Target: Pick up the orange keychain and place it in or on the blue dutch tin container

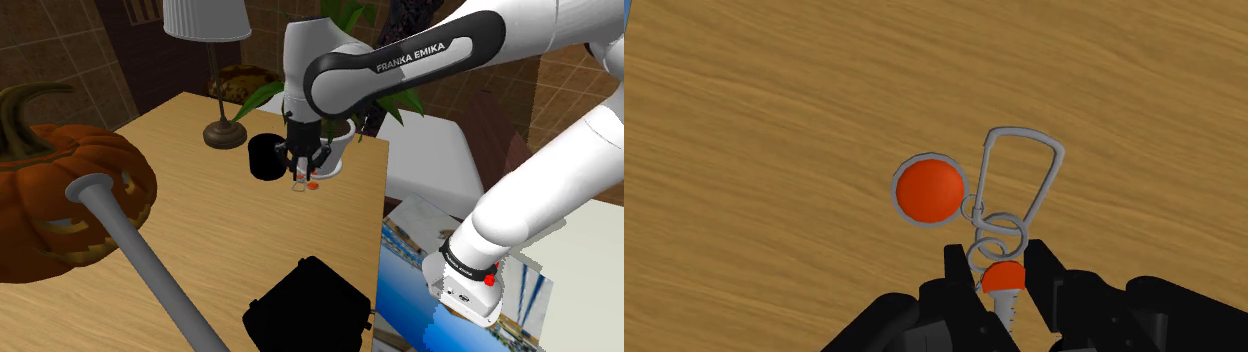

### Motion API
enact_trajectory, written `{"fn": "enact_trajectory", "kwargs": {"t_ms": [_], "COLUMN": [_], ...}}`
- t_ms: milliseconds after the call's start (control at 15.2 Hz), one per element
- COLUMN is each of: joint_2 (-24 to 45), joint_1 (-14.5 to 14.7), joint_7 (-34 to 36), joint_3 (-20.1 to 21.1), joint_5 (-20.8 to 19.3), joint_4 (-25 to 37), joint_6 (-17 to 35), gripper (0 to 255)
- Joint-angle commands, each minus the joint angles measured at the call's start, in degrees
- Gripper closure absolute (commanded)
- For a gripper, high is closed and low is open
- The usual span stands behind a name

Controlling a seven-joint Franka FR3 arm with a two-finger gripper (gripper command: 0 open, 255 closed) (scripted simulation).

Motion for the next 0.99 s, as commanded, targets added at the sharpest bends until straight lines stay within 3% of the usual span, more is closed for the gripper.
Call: {"fn": "enact_trajectory", "kwargs": {"t_ms": [0,924], "joint_2": [-0.87,-4.02], "joint_1": [0.01,-0.15], "joint_7": [-0.33,-0.86], "joint_3": [-0.30,-1.91], "joint_5": [0.36,1.06], "joint_4": [0.71,8.93], "joint_6": [-1.52,-12.59], "gripper": [255,255]}}
